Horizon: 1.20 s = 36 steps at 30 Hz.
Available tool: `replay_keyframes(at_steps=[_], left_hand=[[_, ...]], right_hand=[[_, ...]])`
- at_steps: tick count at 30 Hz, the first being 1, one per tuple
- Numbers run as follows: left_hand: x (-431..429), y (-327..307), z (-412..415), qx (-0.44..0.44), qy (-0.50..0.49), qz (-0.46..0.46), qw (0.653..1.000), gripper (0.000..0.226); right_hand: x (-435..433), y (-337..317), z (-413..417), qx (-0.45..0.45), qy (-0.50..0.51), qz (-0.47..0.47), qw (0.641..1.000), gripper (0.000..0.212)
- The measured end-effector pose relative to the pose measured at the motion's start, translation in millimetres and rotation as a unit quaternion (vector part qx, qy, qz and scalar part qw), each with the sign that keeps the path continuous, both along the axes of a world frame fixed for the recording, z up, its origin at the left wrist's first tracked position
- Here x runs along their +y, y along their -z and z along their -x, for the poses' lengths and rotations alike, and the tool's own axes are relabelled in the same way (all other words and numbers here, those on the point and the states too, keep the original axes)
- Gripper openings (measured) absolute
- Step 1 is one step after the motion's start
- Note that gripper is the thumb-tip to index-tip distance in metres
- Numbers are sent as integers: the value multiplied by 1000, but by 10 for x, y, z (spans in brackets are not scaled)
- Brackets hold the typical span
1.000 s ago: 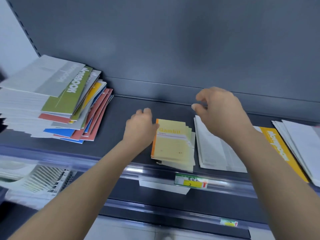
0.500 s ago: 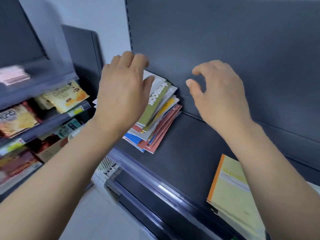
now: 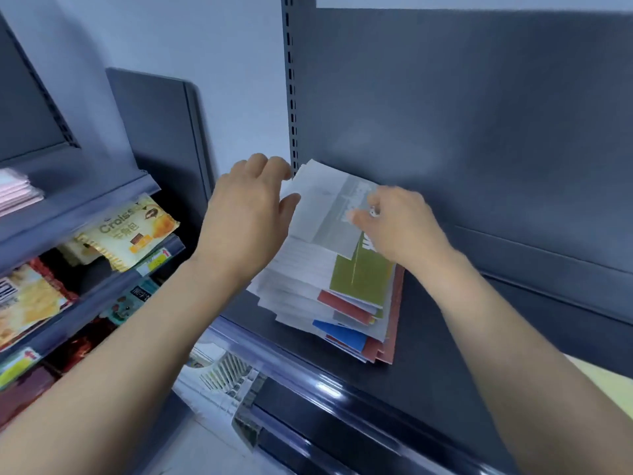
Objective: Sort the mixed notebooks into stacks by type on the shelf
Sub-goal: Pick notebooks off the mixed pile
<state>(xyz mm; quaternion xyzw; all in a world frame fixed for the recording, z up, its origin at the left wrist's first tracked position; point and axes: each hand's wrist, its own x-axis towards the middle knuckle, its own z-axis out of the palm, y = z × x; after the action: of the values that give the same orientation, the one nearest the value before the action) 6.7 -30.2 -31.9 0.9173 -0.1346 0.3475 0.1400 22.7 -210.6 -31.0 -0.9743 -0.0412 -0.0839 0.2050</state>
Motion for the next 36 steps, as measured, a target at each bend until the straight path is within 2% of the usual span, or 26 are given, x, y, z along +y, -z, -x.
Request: replay_keyframes(at_steps=[4,9,11,14,18,21,23,29,30,33,36], left_hand=[[269,81,-220,50,36,13,998,23],[432,157,-401,101,63,38,992,23],[447,168,-433,121,69,45,989,22],[438,165,-446,142,77,53,985,22],[379,172,-405,186,48,51,980,30],[284,180,-368,306,-21,9,952,52],[230,194,-357,365,-43,-14,930,54],[167,138,-350,372,-69,-10,926,37],[151,140,-331,366,-72,-13,928,38],[106,166,-249,367,-77,-20,927,62],[77,156,-194,372,-69,-13,926,67]], right_hand=[[278,166,-181,109,67,-32,991,35],[478,213,-273,144,144,-70,977,43],[519,203,-316,159,149,-99,971,35],[499,193,-318,104,177,-123,971,7],[342,-4,-187,-24,241,-147,959,22],[217,-190,-77,-96,249,-135,954,18],[149,-242,4,-132,264,-127,947,21],[-34,-266,192,-157,292,-141,933,27],[-39,-261,201,-156,291,-142,933,27],[-38,-255,225,-160,280,-142,936,27],[-29,-254,255,-159,273,-147,937,25]])
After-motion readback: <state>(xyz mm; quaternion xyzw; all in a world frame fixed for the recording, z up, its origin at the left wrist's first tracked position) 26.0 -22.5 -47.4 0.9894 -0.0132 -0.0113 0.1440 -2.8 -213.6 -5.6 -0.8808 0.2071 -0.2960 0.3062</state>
